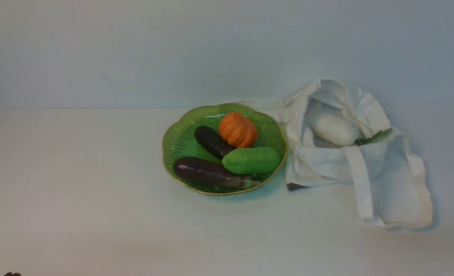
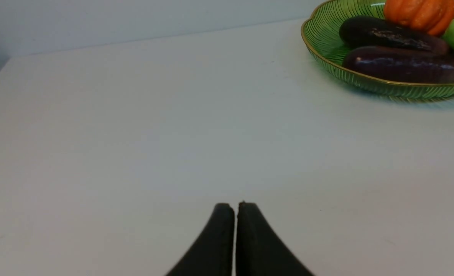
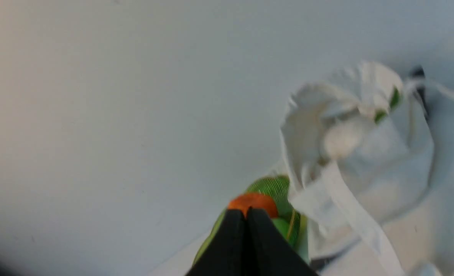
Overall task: Take vegetables from cloth bag on white table place on plate.
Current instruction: 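Reach into the cloth bag and grasp a vegetable inside it with the right gripper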
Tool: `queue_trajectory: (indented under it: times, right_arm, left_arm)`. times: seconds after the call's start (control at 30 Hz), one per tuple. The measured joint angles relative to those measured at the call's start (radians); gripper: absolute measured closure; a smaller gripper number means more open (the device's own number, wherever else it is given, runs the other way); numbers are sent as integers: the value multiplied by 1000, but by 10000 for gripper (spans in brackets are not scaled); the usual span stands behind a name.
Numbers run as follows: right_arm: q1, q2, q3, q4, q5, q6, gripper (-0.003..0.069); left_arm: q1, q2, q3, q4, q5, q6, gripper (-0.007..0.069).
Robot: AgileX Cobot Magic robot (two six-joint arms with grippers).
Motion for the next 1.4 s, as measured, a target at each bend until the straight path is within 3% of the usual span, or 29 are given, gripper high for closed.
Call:
queue_trajectory:
  times: [0.17, 0.43, 0.77, 0.93, 0.97, 1.03, 1.07, 1.13, 1.23, 1.4]
  right_arm:
    - [0, 179, -230, -142, 96, -127, 673]
    - [0, 628, -525, -381, 474, -113, 673]
    - [0, 1115, -747, -407, 386, -157, 653]
    - [0, 1351, -884, -418, 373, -219, 572]
    - [0, 1439, -947, -421, 370, -247, 519]
    - [0, 1487, -978, -422, 367, -258, 481]
    - [0, 1548, -1034, -423, 365, -270, 417]
    - [0, 1598, -1072, -426, 364, -281, 379]
    - [0, 1719, -1175, -436, 359, -321, 237]
    - [0, 1901, -1315, -438, 353, -363, 99]
  left_arm:
    - [0, 0, 0, 0, 0, 0, 629]
    - [0, 0, 0, 0, 0, 0, 629]
    - [0, 0, 0, 0, 0, 0, 629]
    - [0, 0, 0, 0, 0, 0, 629]
    - [0, 0, 0, 0, 0, 0, 629]
    - [0, 0, 0, 0, 0, 0, 629]
    - [0, 0, 0, 0, 0, 0, 629]
    - [0, 0, 0, 0, 0, 0, 629]
    - [0, 0, 0, 0, 0, 0, 629]
    - [0, 0, 0, 0, 0, 0, 629]
